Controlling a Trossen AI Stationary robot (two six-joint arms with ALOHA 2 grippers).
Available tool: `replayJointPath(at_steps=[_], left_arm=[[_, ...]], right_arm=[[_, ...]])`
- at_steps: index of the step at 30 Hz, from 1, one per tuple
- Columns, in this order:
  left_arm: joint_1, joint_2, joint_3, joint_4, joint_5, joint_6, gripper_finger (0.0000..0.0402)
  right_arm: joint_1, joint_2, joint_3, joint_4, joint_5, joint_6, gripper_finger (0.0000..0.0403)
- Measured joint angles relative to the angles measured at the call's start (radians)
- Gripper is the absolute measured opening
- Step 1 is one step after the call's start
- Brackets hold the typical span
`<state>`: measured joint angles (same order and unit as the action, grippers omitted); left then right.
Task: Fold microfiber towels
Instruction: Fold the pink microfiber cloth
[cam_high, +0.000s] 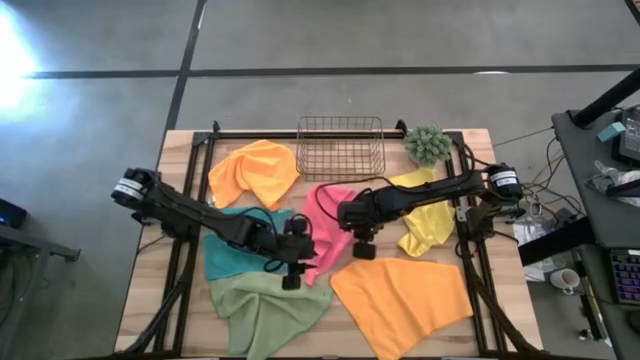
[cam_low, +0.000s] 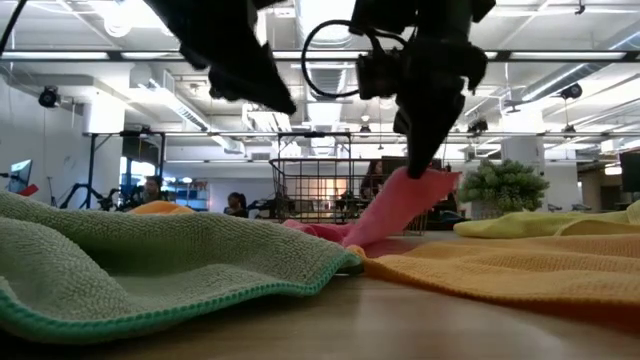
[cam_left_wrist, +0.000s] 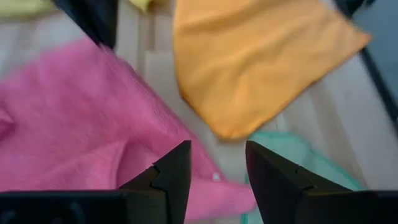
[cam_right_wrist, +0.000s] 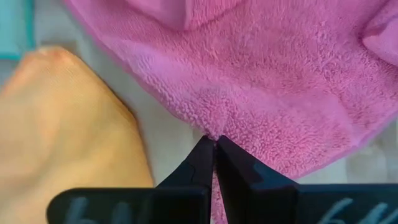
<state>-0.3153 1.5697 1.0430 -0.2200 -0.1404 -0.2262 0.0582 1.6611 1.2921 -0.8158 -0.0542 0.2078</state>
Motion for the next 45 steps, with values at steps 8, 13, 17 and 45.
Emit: replayJointPath(at_steps=[8, 13, 17, 45], left_arm=[[0.001, 0.104, 0.004, 0.072, 0.020, -0.002, 0.0137], [0.000, 0.170, 0.014, 0.108, 0.039, -0.002, 0.0137], [0.000, 0.216, 0.021, 0.108, 0.058, -0.002, 0.0137], [0.000, 0.261, 0.024, -0.111, 0.057, -0.135, 0.0137]], right_arm=[[0.000, 0.000, 0.030, 0.001, 0.003, 0.073, 0.0009], [0.000, -0.001, 0.030, 0.000, 0.003, 0.074, 0.0008], [0.000, -0.001, 0.029, -0.001, 0.003, 0.074, 0.0008], [0.001, -0.002, 0.028, -0.088, 0.002, 0.074, 0.0008]])
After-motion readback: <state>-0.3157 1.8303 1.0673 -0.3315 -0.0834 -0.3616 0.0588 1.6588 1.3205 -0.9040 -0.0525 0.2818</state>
